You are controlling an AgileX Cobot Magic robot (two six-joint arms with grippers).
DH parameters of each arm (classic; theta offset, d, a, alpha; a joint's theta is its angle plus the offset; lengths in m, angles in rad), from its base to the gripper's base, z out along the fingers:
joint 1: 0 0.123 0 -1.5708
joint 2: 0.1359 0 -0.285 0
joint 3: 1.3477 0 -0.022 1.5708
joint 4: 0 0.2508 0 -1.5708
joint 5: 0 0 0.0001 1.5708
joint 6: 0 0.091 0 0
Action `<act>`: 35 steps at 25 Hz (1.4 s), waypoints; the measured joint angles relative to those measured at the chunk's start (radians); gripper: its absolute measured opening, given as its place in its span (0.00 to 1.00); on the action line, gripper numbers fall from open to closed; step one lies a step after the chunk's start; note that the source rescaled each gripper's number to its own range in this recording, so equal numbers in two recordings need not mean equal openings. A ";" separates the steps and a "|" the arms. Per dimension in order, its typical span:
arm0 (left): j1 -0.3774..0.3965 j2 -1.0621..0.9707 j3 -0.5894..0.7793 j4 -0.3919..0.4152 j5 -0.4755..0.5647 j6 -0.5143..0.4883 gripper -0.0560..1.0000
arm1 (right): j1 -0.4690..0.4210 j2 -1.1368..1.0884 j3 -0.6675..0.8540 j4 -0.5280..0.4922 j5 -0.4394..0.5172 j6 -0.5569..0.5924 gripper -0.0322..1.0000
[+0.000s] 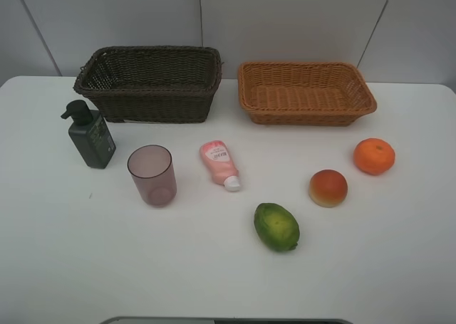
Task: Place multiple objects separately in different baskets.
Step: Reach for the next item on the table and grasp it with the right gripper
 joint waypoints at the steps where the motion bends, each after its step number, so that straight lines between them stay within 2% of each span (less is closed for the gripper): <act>1: 0.000 0.000 0.000 0.000 0.000 0.000 0.99 | 0.000 0.000 0.000 0.000 0.000 0.000 0.82; 35: 0.000 0.000 0.000 0.000 0.000 0.000 0.99 | 0.000 0.000 0.000 0.000 0.000 0.000 0.82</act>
